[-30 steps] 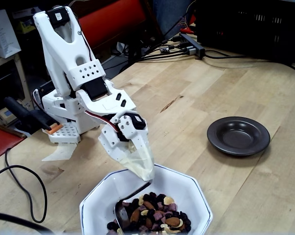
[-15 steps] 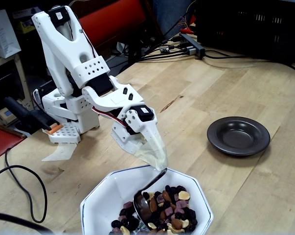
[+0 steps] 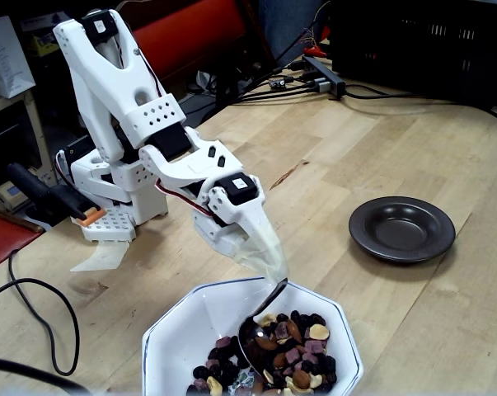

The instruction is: Use spoon to transfer food from the white bowl to brown plate

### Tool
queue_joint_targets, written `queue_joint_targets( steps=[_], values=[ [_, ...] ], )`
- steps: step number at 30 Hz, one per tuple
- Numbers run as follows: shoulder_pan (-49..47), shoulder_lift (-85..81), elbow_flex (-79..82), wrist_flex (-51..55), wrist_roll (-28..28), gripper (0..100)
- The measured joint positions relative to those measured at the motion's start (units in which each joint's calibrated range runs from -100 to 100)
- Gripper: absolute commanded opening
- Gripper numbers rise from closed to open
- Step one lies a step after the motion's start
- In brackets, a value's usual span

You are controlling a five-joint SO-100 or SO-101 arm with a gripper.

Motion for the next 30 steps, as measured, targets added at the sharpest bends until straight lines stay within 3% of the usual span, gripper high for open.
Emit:
queue_joint_targets(
  steps=[17, 30],
  values=[
    [0.0, 0.1, -4.2, 0.3, -5.2, 4],
    [-0.1, 0.2, -5.9, 0.3, -5.5, 4]
  ],
)
